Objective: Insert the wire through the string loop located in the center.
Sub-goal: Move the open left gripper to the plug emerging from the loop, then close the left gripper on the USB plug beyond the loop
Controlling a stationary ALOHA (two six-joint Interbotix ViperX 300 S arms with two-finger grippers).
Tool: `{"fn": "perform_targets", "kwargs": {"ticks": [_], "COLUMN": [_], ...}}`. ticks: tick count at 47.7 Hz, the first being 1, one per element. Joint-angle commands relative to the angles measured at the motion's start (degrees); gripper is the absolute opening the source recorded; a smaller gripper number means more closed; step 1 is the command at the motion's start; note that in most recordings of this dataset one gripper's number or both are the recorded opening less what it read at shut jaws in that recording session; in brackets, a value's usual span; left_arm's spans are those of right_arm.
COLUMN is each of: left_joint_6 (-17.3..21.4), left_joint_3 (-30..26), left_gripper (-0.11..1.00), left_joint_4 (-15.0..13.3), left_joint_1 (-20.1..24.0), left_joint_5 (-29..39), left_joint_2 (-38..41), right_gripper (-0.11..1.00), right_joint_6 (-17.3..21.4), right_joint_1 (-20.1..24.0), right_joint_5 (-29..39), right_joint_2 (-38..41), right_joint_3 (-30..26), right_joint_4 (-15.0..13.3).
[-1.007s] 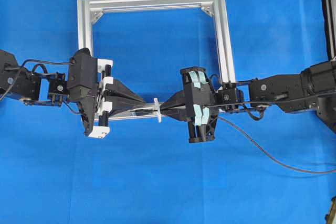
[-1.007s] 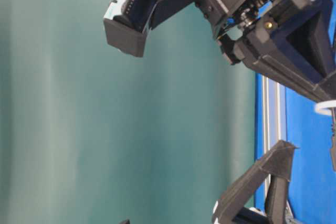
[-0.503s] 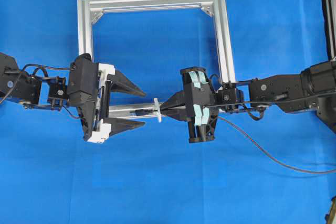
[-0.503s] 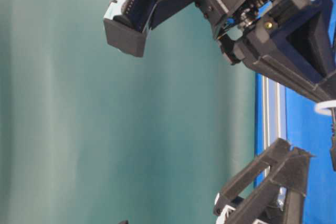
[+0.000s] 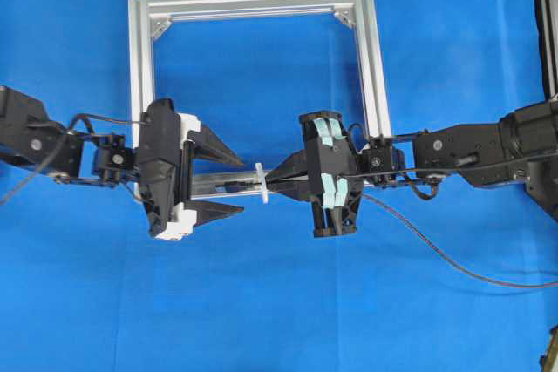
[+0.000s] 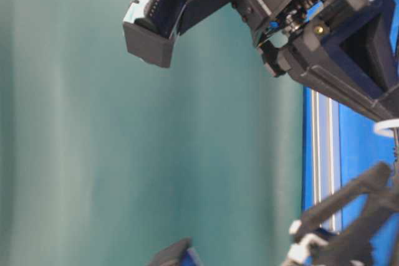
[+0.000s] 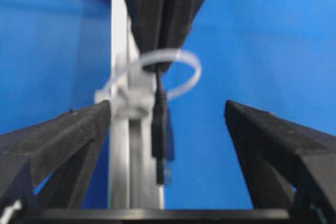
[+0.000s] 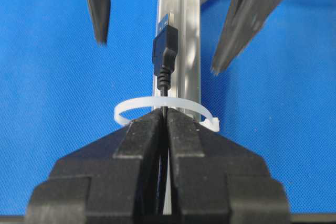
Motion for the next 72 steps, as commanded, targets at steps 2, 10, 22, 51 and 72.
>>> {"fn": "perform_targets", "kwargs": {"ticks": [2, 10, 22, 51, 72], "left_joint_6": [-0.09, 0.00, 0.00, -0.09, -0.26], "left_joint_3": [-1.23, -1.41, -1.23, -1.32, -1.49], "left_gripper": [0.92, 0.92, 0.92, 0.92, 0.90], "left_joint_4": [0.00, 0.00, 0.00, 0.00, -0.09], "left_joint_1": [-0.18, -0.18, -0.18, -0.18, -0.18], "left_joint_5": [-0.26, -0.44, -0.44, -0.44, -0.26], "left_joint_2": [0.88, 0.88, 0.88, 0.79, 0.62], "right_gripper": [-0.02, -0.02, -0.02, -0.02, -0.02], "right_joint_6": [-0.09, -0.09, -0.09, -0.09, -0.09], "right_joint_1": [0.09, 0.09, 0.09, 0.09, 0.09], "right_joint_5": [-0.44, -0.26, -0.26, -0.09, -0.09], "right_joint_2": [-0.79, -0.79, -0.79, -0.79, -0.79], "right_joint_3": [-0.62, -0.62, -0.62, -0.62, -0.62], "right_joint_4": [-0.18, -0.18, -0.18, -0.18, -0.18]}}
